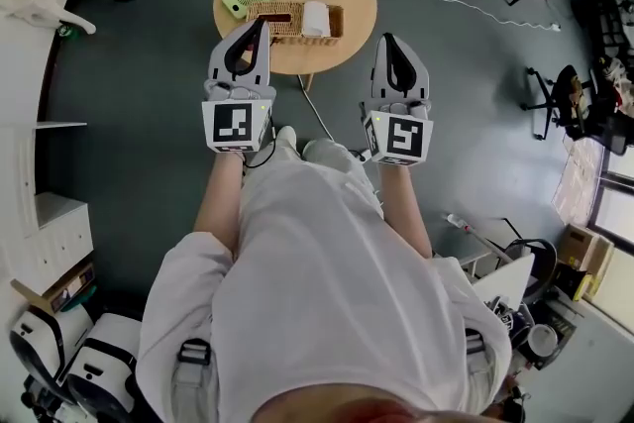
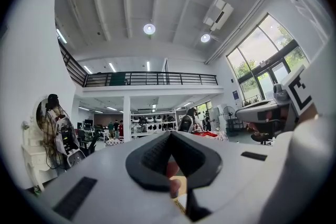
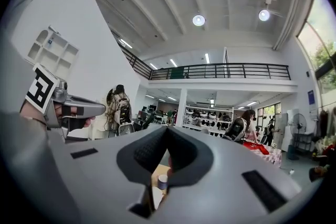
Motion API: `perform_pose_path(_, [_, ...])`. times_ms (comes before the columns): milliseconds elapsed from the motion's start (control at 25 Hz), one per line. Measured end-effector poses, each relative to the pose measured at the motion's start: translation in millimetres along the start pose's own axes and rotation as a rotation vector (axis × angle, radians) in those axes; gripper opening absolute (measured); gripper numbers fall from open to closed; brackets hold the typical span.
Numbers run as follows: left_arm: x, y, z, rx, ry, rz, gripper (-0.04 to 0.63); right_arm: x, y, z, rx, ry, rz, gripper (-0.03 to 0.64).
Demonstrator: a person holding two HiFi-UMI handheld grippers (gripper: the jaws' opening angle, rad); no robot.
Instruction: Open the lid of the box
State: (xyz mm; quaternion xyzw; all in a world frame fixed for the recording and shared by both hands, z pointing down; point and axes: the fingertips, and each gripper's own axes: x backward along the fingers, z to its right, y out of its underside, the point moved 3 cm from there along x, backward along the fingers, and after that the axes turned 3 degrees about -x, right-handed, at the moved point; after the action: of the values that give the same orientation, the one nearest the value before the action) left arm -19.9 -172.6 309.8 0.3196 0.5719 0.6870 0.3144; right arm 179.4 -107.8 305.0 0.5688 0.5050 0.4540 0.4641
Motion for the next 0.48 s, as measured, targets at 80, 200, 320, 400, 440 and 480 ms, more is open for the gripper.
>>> perform_pose_path(80, [-10,4,-1,-0.008,-0.011,-0.008,-0.005,-12,2,7,-0.004,-0.013,0.005,-0.008])
perform_pose_path(200, [-22,10,-3,-0.016,-0.036,-0.015,-0.005,-28,6,18,-0.012,-0.032,0.004,-0.008])
perform_pose_path(320, [-30,16,-6,-0.014,-0.058,-0.025,-0.005,-45,12,26,-0.027,-0.054,-0.007,-0.008])
perform_pose_path(400, [-35,24,-10,-0.013,-0.068,-0.034,-0.005,-55,15,30,-0.032,-0.068,-0.008,-0.008])
perform_pose_path(440, [-37,30,-13,-0.011,-0.073,-0.038,-0.005,-61,17,30,-0.032,-0.076,-0.007,-0.008])
perform_pose_path(480, [-40,38,-16,-0.009,-0.08,-0.041,-0.005,-67,21,30,-0.03,-0.083,-0.006,-0.008])
